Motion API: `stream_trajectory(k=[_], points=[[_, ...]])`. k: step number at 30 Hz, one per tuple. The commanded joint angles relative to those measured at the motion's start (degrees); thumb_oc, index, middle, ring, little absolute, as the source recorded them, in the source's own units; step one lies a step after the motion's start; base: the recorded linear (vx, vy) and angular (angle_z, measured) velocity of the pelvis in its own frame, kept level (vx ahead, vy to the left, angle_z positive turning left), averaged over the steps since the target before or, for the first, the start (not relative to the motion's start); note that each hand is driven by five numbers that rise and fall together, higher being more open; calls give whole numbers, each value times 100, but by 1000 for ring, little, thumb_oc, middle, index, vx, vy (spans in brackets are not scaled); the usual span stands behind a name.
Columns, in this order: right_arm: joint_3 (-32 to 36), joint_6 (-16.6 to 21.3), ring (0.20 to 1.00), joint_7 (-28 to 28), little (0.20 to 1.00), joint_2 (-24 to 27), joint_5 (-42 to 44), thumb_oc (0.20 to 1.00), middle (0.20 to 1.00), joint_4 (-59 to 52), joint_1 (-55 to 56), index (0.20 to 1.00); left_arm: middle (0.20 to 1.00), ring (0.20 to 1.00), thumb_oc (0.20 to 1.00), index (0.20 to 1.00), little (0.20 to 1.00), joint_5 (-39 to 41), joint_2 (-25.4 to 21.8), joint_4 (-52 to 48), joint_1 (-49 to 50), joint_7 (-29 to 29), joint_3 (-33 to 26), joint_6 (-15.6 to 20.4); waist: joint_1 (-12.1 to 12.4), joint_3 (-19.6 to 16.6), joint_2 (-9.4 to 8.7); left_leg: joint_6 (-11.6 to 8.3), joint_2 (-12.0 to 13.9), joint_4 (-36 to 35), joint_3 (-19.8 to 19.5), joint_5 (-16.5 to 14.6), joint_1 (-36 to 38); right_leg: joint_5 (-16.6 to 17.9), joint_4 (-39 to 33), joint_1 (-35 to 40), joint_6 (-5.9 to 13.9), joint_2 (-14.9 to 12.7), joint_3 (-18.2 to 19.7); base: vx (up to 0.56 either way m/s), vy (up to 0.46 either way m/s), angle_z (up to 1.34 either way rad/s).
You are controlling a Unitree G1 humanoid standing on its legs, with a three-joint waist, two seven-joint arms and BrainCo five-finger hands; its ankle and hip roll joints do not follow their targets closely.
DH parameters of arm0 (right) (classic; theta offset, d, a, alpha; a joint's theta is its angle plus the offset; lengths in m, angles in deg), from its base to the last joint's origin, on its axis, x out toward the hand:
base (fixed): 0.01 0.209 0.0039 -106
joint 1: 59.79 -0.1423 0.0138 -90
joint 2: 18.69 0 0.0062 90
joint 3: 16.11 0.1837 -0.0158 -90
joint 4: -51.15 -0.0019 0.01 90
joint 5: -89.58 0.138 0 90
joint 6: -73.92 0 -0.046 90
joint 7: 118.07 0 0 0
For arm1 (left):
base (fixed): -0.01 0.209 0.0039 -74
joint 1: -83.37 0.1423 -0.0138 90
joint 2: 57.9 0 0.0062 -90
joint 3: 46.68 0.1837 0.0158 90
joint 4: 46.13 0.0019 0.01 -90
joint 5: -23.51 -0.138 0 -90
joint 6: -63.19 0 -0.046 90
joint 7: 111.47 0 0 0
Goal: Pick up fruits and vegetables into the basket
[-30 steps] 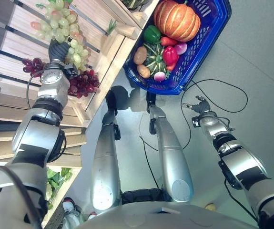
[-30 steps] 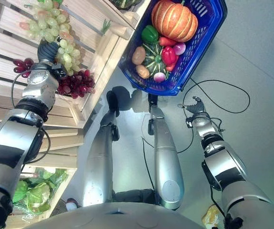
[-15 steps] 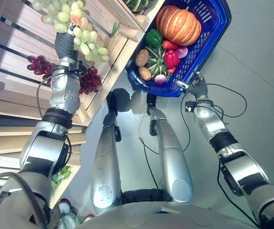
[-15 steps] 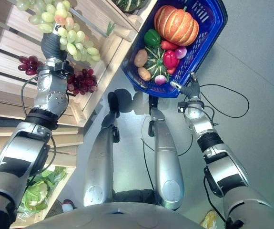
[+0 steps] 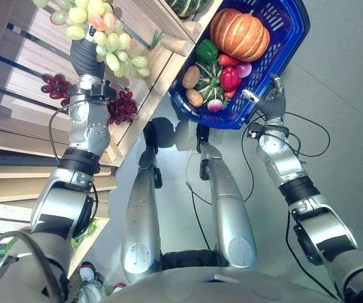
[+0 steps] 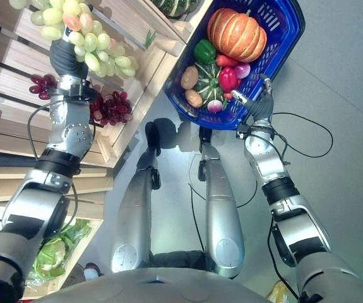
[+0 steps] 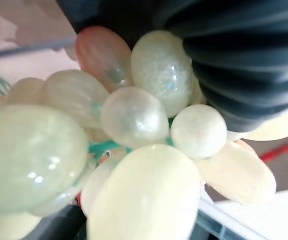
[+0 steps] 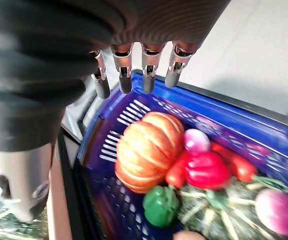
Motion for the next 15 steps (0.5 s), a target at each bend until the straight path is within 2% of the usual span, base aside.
stream_trajectory(k=[1, 8, 15], points=[[177, 387, 1000, 205, 1000, 107, -353, 1000, 1000, -900, 236, 1000, 200, 200, 200, 200, 200, -459, 73, -764, -14, -249, -233, 443, 60, -190, 176, -44, -189, 459, -38, -719, -23, -264, -57, 335, 369, 83, -173, 0, 0, 0], [-8, 286, 1000, 908, 1000, 36, -674, 1000, 1000, -1772, 196, 1000, 200, 200, 200, 200, 200, -996, 92, -1409, 106, -270, -62, 317, 73, -190, 193, -38, -197, 391, -20, -675, 11, -264, -106, 373, 382, 60, -182, 3, 5, -2], [-307, 70, 1000, 1554, 1000, 186, -455, 1000, 1000, -2325, -48, 1000, 200, 200, 200, 200, 200, -1178, 57, -2006, 57, -623, 207, 140, 101, -190, 225, -37, -178, 328, 33, -621, 59, -266, -149, 433, 371, 31, -203, 0, 0, 0]])
